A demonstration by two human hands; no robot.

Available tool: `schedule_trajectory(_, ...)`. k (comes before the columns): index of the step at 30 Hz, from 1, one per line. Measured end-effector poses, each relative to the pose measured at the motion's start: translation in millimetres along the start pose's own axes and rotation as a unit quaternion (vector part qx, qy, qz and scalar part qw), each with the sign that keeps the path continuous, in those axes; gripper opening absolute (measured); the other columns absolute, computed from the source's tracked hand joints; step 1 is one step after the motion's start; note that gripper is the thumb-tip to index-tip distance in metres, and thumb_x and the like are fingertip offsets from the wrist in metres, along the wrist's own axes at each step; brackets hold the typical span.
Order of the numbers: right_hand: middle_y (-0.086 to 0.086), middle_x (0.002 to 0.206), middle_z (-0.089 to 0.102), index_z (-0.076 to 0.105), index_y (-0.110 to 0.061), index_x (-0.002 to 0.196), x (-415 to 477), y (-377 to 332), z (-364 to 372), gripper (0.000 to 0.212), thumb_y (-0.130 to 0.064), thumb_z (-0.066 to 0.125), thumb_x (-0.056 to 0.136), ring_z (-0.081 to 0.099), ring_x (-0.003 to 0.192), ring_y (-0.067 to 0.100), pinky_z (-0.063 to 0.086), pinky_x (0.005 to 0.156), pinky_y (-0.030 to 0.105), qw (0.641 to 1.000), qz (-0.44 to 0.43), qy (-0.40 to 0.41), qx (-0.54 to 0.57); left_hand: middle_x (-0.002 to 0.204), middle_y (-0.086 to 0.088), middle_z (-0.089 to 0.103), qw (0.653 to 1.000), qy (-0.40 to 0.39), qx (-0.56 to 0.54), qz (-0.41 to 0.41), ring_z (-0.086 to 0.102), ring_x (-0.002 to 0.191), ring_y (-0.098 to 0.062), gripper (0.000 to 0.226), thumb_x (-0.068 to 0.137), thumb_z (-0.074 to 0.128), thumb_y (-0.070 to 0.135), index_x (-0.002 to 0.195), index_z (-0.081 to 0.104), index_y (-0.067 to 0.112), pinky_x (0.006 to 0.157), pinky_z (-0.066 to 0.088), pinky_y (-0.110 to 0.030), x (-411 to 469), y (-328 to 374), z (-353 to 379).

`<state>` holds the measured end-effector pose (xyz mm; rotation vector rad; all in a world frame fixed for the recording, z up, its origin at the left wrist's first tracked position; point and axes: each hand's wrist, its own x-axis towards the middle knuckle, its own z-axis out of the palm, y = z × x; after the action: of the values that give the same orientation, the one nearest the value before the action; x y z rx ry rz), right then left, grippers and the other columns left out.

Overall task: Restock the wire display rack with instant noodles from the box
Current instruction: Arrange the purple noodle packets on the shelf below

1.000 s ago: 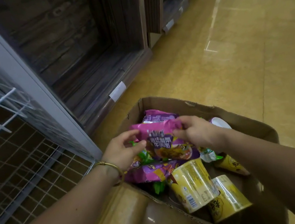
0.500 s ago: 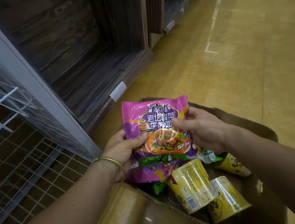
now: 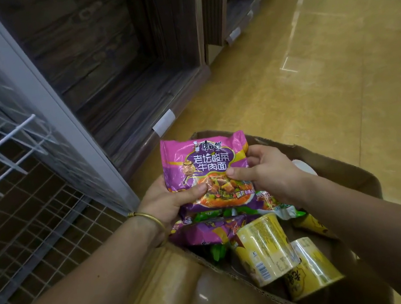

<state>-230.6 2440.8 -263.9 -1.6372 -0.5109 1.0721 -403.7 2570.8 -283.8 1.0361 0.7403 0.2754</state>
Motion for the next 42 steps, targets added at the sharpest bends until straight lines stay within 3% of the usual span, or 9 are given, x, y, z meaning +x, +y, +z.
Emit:
schedule_trajectory(7, 0.002, 0.108, 0.073, 0.054, -0.021, 0.126, -2.9, 9.8, -2.1, 0.038, -0.046, 0.056, 0.097, 0.074, 0.094, 0.017, 0.061, 0.076, 0.034, 0.997, 0.004, 0.019, -0.08, 0.101, -0.019, 0.074, 0.998, 0.047, -0.04, 0.003, 0.073, 0.088, -0.034, 0.056, 0.062, 0.082, -0.001, 0.115, 0.064, 0.002, 0.078, 0.059, -0.049, 0.0, 0.8, -6.1)
schedule_trajectory(11, 0.006, 0.111, 0.068, 0.062, -0.014, 0.119, -4.3, 26.8, -6.1, 0.027, -0.028, 0.045, 0.104, 0.067, 0.102, 0.021, 0.057, 0.088, 0.036, 0.98, 0.025, 0.009, -0.199, 0.095, -0.016, 0.075, 0.994, 0.086, -0.061, 0.031, 0.074, 0.078, -0.028, 0.046, 0.068, 0.077, -0.004, 0.111, 0.066, 0.004, 0.063, 0.06, -0.038, 2.6, 0.1, -12.3)
schedule_trajectory(15, 0.002, 0.127, 0.066, 0.062, -0.017, 0.129, -4.5, 32.4, 1.3, 0.039, -0.01, 0.06, 0.091, 0.061, 0.117, 0.018, 0.05, 0.094, 0.028, 0.9, -0.003, -0.086, -0.428, 0.102, -0.018, 0.074, 0.993, 0.098, -0.063, 0.033, 0.074, 0.083, -0.028, 0.044, 0.073, 0.074, -0.005, 0.115, 0.065, 0.004, 0.064, 0.06, -0.035, 3.5, -1.2, -15.9)
schedule_trajectory(20, -0.001, 0.149, 0.047, 0.038, -0.026, 0.151, -2.4, 46.1, 23.6, 0.086, -0.036, 0.082, 0.078, 0.05, 0.13, 0.02, 0.044, 0.103, 0.029, 0.828, 0.023, -0.214, -0.517, 0.103, -0.017, 0.074, 0.994, 0.091, -0.059, 0.019, 0.074, 0.086, -0.03, 0.051, 0.066, 0.079, 0.003, 0.115, 0.065, 0.006, 0.065, 0.06, -0.036, 3.2, -4.5, -17.9)
schedule_trajectory(24, 0.003, 0.148, 0.047, 0.034, -0.021, 0.153, 4.3, 60.2, 37.1, 0.091, -0.041, 0.081, 0.077, 0.047, 0.132, 0.025, 0.044, 0.106, 0.035, 0.789, 0.014, -0.212, -0.577, 0.105, -0.016, 0.074, 0.994, 0.093, -0.057, 0.011, 0.073, 0.093, -0.033, 0.063, 0.06, 0.083, 0.009, 0.12, 0.063, 0.008, 0.074, 0.058, -0.04, 2.7, -7.8, -22.8)
schedule_trajectory(29, 0.003, 0.124, 0.063, 0.052, -0.022, 0.138, 13.8, 65.3, 35.6, 0.057, -0.036, 0.074, 0.087, 0.06, 0.111, 0.022, 0.045, 0.085, 0.025, 0.836, 0.019, -0.161, -0.524, 0.104, -0.015, 0.075, 0.993, 0.1, -0.068, 0.013, 0.074, 0.086, -0.029, 0.058, 0.061, 0.081, 0.009, 0.117, 0.066, 0.009, 0.064, 0.059, -0.035, 0.2, -7.7, -26.7)
schedule_trajectory(35, 0.005, 0.107, 0.065, 0.053, -0.02, 0.116, 15.5, 50.8, 16.0, 0.03, -0.034, 0.067, 0.093, 0.061, 0.089, 0.02, 0.049, 0.071, 0.028, 0.922, 0.032, -0.044, -0.382, 0.101, -0.016, 0.075, 0.986, 0.131, -0.1, 0.018, 0.074, 0.083, -0.029, 0.041, 0.074, 0.074, 0.001, 0.114, 0.066, 0.007, 0.067, 0.062, -0.042, 1.7, -5.7, -30.7)
schedule_trajectory(39, 0.006, 0.092, 0.069, 0.062, -0.015, 0.107, 14.5, 43.2, -6.2, 0.026, -0.038, 0.062, 0.096, 0.065, 0.085, 0.024, 0.051, 0.073, 0.031, 0.961, 0.03, 0.038, -0.272, 0.085, -0.005, 0.077, 0.978, 0.16, -0.13, 0.038, 0.074, 0.07, -0.018, 0.025, 0.081, 0.07, -0.002, 0.101, 0.068, 0.013, 0.061, 0.062, -0.035, 8.8, 0.0, -32.4)
schedule_trajectory(42, 0.006, 0.093, 0.075, 0.067, -0.018, 0.095, 16.9, 45.4, -29.6, 0.026, -0.043, 0.058, 0.097, 0.071, 0.09, 0.027, 0.055, 0.091, 0.048, 0.977, 0.041, 0.112, -0.178, 0.086, -0.005, 0.077, 0.98, 0.165, -0.11, 0.029, 0.075, 0.072, -0.019, 0.032, 0.074, 0.076, 0.002, 0.103, 0.067, 0.014, 0.058, 0.06, -0.033, 10.1, 0.6, -30.1)
